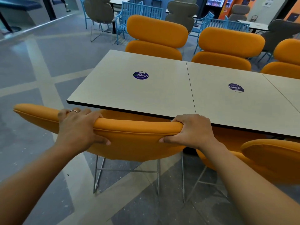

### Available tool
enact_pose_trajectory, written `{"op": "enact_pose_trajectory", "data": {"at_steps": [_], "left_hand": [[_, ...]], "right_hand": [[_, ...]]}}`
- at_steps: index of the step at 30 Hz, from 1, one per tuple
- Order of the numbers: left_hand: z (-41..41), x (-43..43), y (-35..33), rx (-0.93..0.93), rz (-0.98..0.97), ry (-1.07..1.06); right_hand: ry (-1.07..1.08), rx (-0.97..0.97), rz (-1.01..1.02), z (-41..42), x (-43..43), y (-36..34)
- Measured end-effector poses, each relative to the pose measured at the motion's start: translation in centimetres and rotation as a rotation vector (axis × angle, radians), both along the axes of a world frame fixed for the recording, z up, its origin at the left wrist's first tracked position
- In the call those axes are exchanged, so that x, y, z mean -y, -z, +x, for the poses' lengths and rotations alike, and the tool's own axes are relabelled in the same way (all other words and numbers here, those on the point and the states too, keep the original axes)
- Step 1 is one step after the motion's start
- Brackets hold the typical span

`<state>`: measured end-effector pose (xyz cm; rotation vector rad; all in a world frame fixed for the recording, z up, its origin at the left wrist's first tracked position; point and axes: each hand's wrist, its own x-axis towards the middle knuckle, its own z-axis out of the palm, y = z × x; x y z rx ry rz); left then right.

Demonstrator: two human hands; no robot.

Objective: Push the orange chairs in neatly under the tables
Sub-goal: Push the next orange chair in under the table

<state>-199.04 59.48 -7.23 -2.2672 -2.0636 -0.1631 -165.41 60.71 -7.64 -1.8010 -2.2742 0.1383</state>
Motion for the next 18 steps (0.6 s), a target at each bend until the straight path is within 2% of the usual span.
{"op": "enact_pose_trajectory", "data": {"at_steps": [8,12,18], "left_hand": [[-0.3,-0.1,0.2,0.003,0.072,0.032],[-0.3,-0.1,0.5,-0.001,0.109,0.058],[-0.7,-0.1,0.5,0.000,0.142,0.091]], "right_hand": [[-0.001,0.046,-0.012,-0.4,-0.1,0.0],[0.074,0.105,-0.023,-0.8,0.3,-0.2],[0.151,0.049,-0.072,-1.7,1.0,-0.9]]}}
